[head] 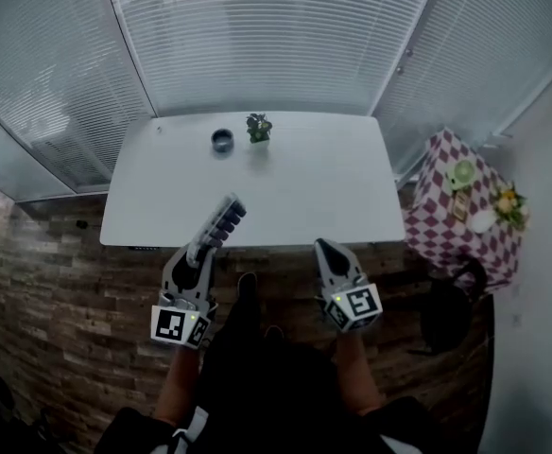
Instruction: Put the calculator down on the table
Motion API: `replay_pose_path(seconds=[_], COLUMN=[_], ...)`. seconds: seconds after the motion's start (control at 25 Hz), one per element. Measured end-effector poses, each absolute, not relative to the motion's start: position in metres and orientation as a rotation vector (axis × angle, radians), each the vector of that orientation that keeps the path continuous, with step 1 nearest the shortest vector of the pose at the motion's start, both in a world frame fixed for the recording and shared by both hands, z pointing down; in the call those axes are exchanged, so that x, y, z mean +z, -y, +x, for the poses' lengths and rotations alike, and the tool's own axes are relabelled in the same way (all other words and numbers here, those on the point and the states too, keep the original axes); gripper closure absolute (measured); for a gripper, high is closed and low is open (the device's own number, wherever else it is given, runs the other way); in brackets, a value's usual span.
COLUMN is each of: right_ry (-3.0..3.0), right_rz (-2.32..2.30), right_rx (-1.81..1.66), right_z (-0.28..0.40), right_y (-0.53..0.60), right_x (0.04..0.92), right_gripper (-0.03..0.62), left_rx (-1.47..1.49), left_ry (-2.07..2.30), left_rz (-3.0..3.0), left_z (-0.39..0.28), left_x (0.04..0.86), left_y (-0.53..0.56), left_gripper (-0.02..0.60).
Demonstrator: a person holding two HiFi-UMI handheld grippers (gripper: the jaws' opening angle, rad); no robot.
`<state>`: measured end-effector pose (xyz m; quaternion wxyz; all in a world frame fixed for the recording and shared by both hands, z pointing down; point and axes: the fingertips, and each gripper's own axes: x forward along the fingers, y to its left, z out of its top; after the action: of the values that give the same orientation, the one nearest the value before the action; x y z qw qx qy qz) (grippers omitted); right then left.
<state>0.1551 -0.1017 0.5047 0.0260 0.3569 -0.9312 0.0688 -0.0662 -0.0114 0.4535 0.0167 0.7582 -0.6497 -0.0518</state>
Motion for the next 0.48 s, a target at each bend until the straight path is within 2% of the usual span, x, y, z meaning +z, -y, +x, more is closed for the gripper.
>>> replay_pose_path(seconds=[0.48], right_ry=[2.876], right_rz=[1.111], right_rx=[0.136], right_z=[0.103], right_y=[0.181], right_x=[0.490], right_gripper=[0.588], left_rx=[-0.124], left_ry=[2.022], left_rz=[2.393], left_z=[-0.115], left_x=[0.451], left_y=[0.096], left_gripper=[0.480])
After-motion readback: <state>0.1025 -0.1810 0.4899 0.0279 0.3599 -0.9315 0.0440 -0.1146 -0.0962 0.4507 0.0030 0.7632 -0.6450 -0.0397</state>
